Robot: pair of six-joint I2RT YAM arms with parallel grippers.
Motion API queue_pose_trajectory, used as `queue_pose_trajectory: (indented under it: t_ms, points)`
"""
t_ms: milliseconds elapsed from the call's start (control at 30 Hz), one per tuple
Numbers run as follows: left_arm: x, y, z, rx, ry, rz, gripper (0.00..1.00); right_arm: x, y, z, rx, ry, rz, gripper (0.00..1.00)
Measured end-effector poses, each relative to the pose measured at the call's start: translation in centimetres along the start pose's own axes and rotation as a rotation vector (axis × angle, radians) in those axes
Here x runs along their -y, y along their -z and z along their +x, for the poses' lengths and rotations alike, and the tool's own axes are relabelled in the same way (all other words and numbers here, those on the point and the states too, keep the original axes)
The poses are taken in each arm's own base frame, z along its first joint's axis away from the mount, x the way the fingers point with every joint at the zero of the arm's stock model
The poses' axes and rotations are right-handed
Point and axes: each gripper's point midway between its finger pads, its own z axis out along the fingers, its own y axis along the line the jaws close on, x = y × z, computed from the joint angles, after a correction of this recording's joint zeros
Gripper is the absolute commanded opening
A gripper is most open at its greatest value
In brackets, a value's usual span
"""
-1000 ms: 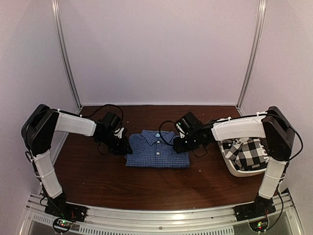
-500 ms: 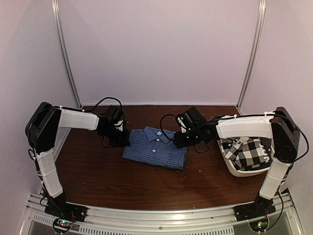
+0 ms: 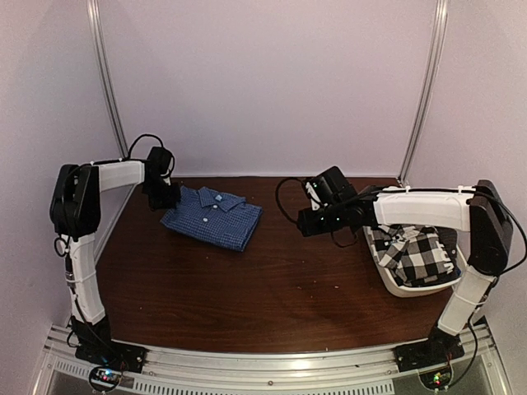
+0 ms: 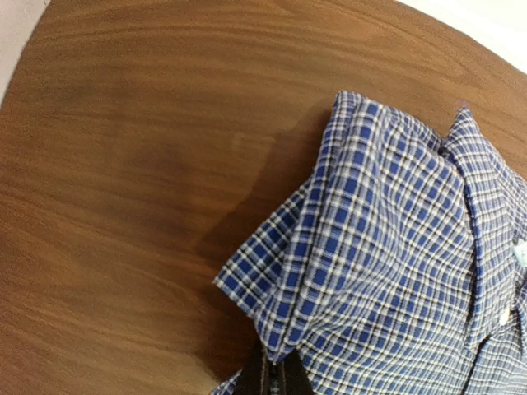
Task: Fold and stack the long sleeve shirts
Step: Move the square-folded shirt to the corner of the board.
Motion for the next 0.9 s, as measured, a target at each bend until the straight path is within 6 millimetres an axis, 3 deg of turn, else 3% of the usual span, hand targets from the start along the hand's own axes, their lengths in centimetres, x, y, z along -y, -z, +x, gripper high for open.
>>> queue_pose_trajectory:
  t_ms: [133, 267, 500, 733, 800, 900]
  points:
    - [-3.4, -1.5, -3.4, 0.023, -0.019, -0.088, 0.0, 0.2, 0.6, -0.7, 0.019, -0.003, 0.003, 0.5]
    - [-6.6, -2.8, -5.7, 0.024, -0.029, -0.154, 0.0, 0.3, 1.0, -0.9, 0.024, -0.002, 0.002, 0.5]
    - [-12.3, -3.3, -6.2, -0.012, 0.007, -0.229, 0.0, 0.7, 1.5, -1.2, 0.031, -0.009, 0.007, 0.51]
    - [-15.7, -2.8, -6.3, -0.022, 0.041, -0.288, 0.01, 0.7, 1.5, -1.3, 0.031, -0.008, 0.007, 0.51]
    - [-15.9, -2.7, -6.3, -0.024, 0.041, -0.29, 0.1, 0.6, 1.6, -1.5, 0.034, -0.009, 0.006, 0.51]
    - [-15.9, -2.4, -6.6, -0.023, 0.037, -0.294, 0.37, 0.6, 1.7, -1.6, 0.037, -0.009, 0.004, 0.54]
